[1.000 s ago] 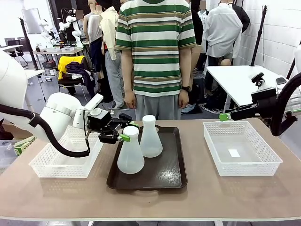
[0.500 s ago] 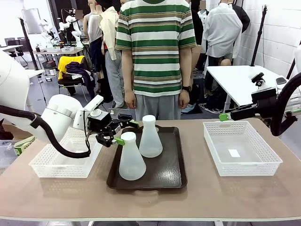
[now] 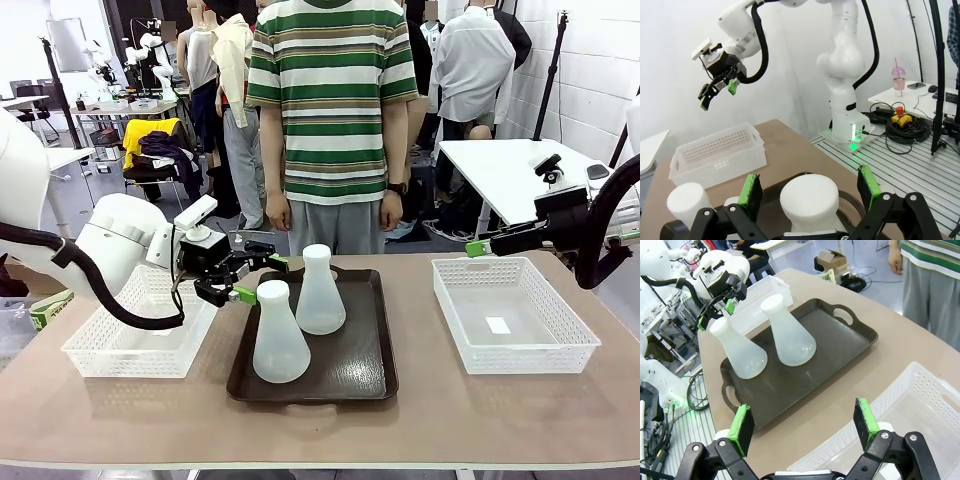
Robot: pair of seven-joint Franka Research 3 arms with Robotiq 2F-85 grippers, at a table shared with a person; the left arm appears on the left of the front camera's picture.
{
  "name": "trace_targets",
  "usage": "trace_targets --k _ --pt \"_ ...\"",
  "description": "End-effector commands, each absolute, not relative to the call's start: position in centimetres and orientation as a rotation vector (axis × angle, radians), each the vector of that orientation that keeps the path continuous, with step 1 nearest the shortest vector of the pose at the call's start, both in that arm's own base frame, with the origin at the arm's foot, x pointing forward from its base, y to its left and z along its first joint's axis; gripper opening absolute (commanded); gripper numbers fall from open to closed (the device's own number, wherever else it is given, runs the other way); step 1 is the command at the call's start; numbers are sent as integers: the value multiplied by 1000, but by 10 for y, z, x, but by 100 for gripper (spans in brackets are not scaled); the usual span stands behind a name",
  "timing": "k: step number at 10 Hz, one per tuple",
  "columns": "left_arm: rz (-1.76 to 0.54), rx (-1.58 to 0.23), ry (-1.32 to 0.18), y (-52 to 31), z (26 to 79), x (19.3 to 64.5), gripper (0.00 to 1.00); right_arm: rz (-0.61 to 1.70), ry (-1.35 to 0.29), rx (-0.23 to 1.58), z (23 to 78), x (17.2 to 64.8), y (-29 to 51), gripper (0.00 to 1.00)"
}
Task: Prepare the laboratory tools.
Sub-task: Place the picked Big flask upright in the Handle tray as directed by the person.
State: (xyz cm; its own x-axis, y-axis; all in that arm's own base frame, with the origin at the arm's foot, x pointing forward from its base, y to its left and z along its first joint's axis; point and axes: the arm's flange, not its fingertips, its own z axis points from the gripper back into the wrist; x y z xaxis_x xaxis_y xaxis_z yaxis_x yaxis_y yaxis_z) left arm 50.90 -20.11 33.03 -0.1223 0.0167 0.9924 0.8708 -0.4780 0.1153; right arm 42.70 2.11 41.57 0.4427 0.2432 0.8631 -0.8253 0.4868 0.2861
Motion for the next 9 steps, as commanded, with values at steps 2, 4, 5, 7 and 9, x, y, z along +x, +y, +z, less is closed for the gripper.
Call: trace_targets --k 2,4,5,7,9 --pt "-1674 -1496 -1012 -201 330 509 100 758 -861 798 415 426 22 100" --pt "-1674 -1496 -1012 -201 330 509 100 758 -861 798 415 426 22 100" --pt "-1674 -1496 -1012 -201 330 509 100 758 -861 798 415 426 22 100" --pt "-1674 -1496 -1012 -201 330 509 100 758 -861 798 415 426 22 100" --pt "-1674 -1496 -1012 -201 330 509 100 758 -861 798 415 426 22 100"
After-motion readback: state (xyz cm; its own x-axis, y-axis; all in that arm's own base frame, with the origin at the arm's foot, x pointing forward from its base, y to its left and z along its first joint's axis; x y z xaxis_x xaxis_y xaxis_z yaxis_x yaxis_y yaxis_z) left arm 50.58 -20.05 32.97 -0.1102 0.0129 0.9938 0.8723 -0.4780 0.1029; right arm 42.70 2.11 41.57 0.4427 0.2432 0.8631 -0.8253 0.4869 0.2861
